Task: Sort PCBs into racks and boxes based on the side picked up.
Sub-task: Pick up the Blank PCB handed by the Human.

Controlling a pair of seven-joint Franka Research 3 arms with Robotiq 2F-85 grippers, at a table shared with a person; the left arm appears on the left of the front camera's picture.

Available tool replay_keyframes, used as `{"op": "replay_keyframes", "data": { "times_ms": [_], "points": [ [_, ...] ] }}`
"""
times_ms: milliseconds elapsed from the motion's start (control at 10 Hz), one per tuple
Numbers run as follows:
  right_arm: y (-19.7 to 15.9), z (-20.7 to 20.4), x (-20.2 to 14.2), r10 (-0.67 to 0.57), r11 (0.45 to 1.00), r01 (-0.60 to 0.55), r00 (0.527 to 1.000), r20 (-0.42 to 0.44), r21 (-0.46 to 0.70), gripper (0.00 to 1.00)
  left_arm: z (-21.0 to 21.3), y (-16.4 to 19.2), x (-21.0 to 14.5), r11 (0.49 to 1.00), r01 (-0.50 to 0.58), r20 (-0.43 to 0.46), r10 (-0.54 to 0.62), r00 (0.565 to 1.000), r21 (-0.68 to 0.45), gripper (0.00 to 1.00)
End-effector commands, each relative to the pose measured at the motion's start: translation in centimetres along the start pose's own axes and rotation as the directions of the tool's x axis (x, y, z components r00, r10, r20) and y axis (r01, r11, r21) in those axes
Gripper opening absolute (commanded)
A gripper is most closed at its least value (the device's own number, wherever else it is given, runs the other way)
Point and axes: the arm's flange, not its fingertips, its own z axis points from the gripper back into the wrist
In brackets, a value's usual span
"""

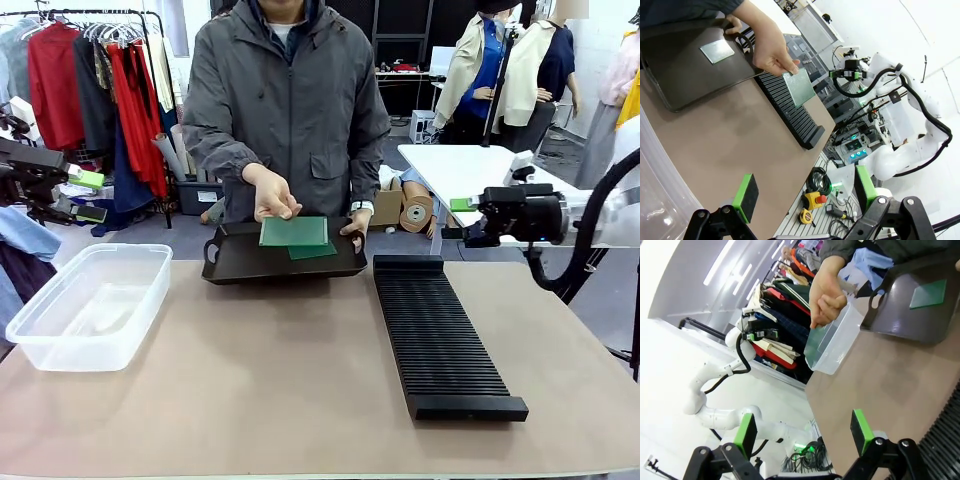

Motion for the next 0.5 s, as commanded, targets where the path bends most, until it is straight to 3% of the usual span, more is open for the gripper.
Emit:
{"op": "replay_keyframes", "data": {
  "times_ms": [0,400],
  "points": [
    [-1.3,-1.3,2.1,-0.023,0.999,0.022,1.000,0.016,0.042,1.00,0.2,-0.2,0.0,1.000,-0.012,-0.001,0.012,1.000,-0.011,1.00],
    [-4.5,-4.6,4.9,-0.164,0.986,0.163,0.986,0.029,0.031,1.00,0.2,-0.2,0.0,1.000,-0.012,-0.001,0.012,1.000,-0.011,1.00]
  ]
}}
